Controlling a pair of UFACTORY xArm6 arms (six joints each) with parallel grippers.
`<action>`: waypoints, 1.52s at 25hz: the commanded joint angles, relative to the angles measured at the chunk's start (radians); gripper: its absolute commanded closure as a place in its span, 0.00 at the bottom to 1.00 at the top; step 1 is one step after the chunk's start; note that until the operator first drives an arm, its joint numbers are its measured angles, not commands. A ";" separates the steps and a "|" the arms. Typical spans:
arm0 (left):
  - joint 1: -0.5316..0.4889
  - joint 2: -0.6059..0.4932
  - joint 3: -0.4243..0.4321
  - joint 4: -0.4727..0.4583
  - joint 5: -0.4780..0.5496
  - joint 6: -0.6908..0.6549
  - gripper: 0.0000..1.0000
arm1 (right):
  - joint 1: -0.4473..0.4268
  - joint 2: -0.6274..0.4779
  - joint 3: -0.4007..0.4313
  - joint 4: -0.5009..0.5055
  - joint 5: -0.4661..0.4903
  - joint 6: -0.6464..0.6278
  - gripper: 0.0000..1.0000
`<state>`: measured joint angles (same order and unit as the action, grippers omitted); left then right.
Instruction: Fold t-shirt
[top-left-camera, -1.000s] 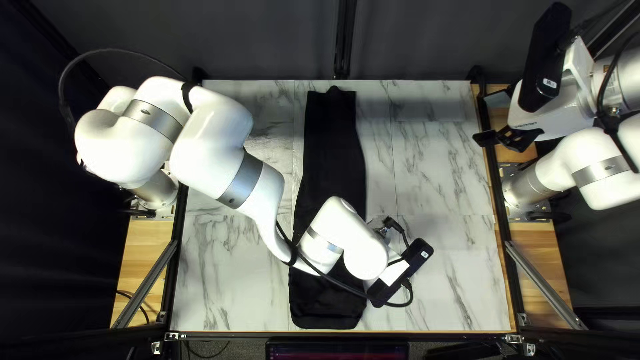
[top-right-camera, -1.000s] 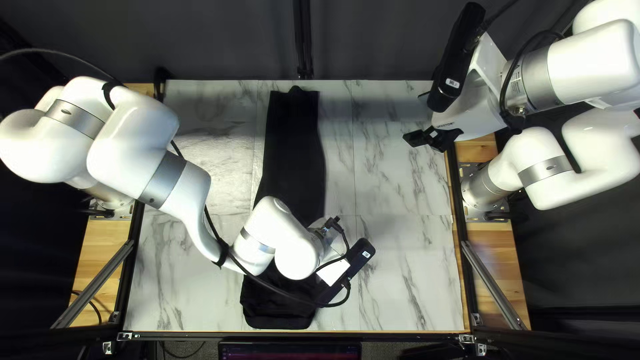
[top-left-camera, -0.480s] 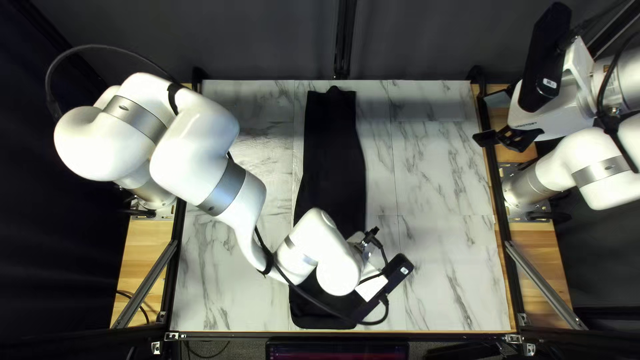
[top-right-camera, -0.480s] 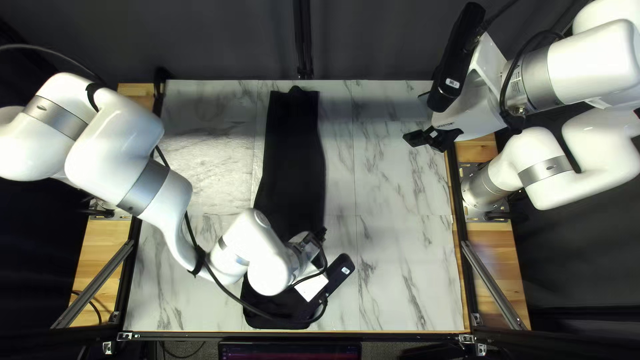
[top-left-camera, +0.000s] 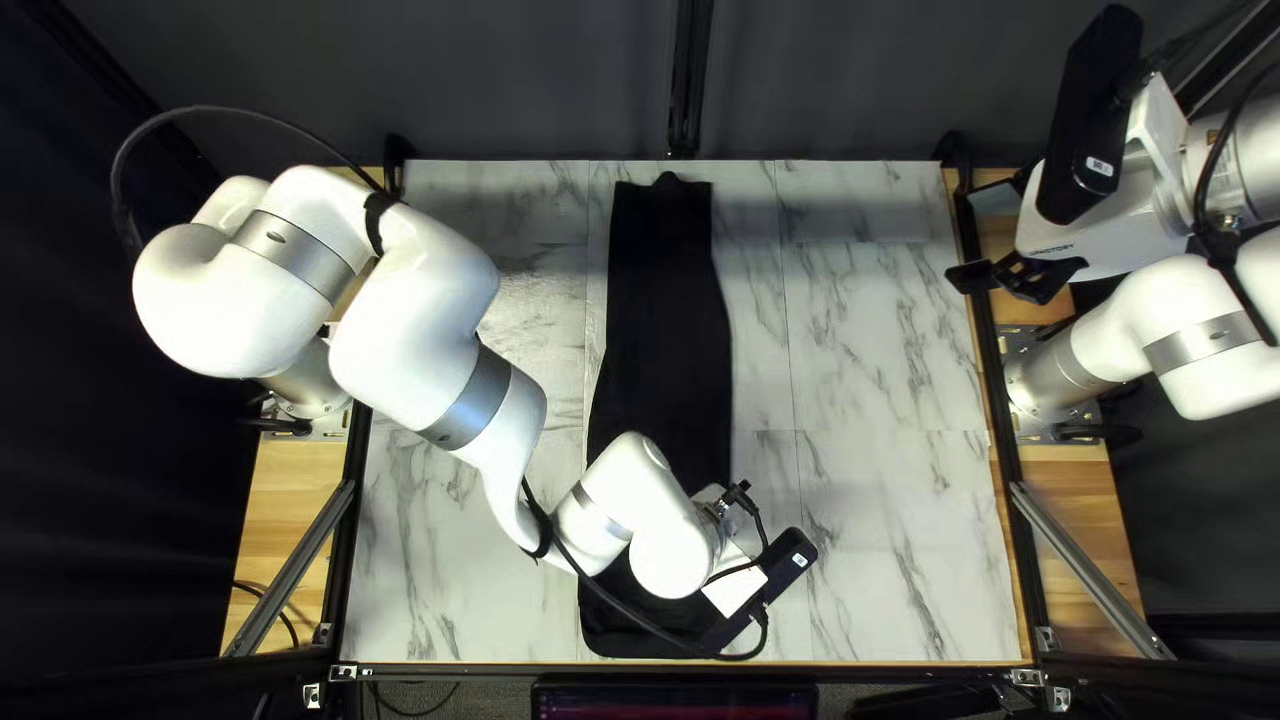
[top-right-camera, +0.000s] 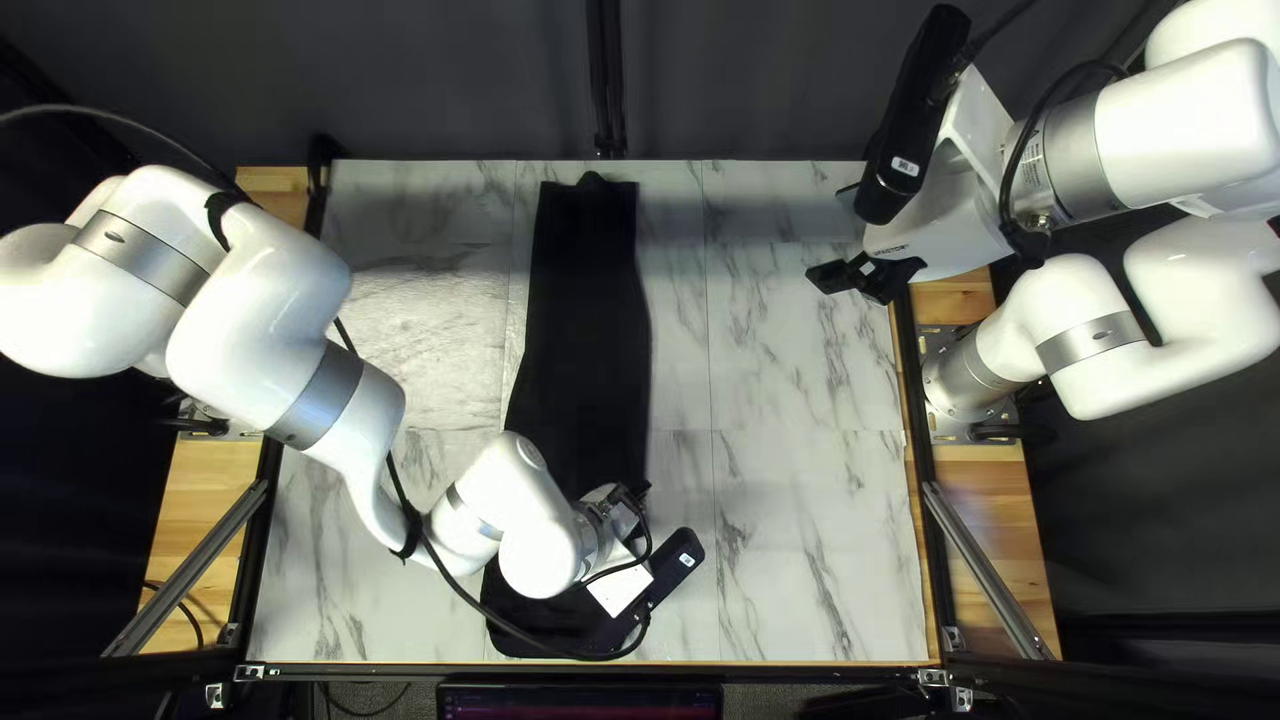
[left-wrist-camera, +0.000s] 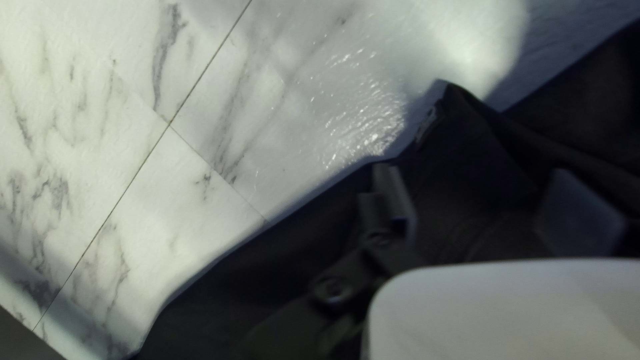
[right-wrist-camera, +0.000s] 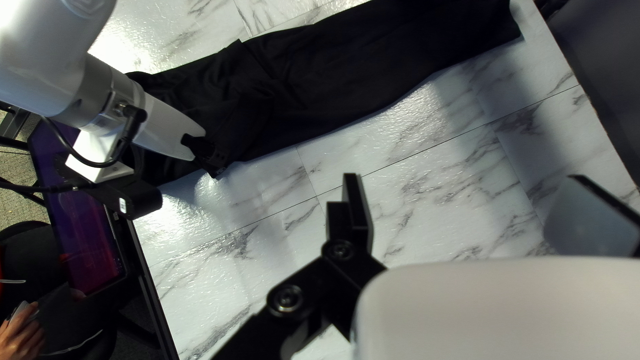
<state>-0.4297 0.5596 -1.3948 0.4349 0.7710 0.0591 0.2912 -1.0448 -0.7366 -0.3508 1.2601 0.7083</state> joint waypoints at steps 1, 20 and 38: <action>0.008 -0.008 -0.042 -0.016 0.052 0.042 1.00 | 0.000 0.000 0.000 0.000 0.000 0.000 0.00; 0.145 0.097 -0.204 -0.114 0.080 0.392 0.78 | 0.000 0.000 0.000 0.000 0.000 0.000 0.00; 0.029 -0.059 0.050 0.001 0.041 0.106 0.00 | 0.000 0.000 0.000 0.000 0.000 0.000 0.00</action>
<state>-0.3510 0.5502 -1.4284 0.3614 0.8472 0.3037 0.2912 -1.0448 -0.7366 -0.3508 1.2601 0.7083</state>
